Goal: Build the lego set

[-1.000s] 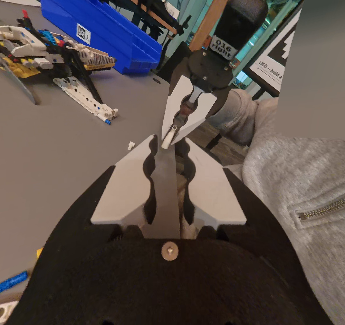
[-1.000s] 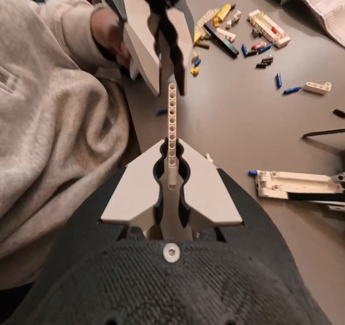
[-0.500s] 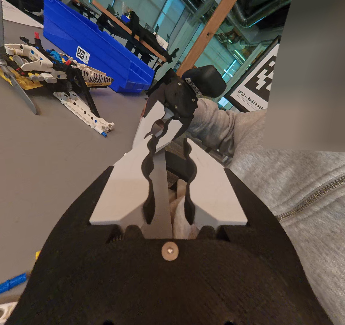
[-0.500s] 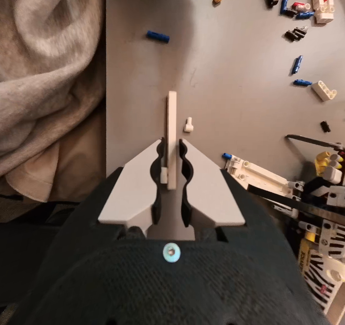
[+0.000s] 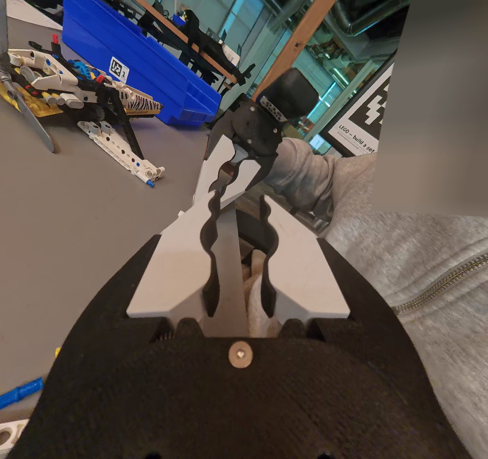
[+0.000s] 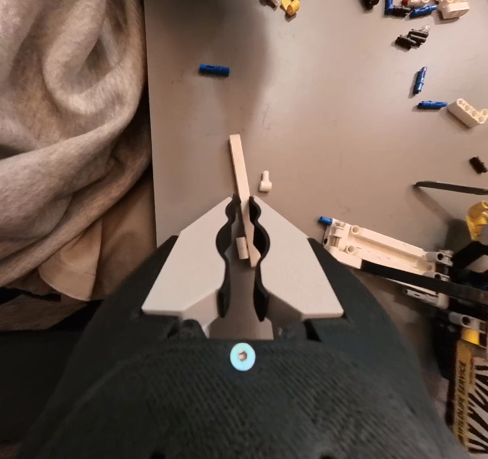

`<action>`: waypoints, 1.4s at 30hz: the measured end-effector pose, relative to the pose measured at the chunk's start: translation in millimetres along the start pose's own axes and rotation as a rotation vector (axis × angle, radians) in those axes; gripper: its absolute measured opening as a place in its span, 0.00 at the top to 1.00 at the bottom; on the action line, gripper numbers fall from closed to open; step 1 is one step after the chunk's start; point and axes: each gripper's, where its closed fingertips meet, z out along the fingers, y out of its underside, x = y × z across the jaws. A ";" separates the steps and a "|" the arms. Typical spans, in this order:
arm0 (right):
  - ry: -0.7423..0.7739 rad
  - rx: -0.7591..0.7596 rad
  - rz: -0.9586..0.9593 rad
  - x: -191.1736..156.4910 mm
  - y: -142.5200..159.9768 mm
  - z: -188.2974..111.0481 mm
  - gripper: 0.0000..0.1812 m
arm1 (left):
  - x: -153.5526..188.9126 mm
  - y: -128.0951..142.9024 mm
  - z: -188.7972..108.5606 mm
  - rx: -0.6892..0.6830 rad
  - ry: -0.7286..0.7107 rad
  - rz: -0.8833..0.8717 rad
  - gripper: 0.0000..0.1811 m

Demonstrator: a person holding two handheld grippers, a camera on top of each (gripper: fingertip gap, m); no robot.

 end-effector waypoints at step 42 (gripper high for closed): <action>-0.854 0.321 0.994 -31.6 -44.7 -34.5 0.96 | -1.6 56.7 31.0 -0.429 -0.196 0.440 0.96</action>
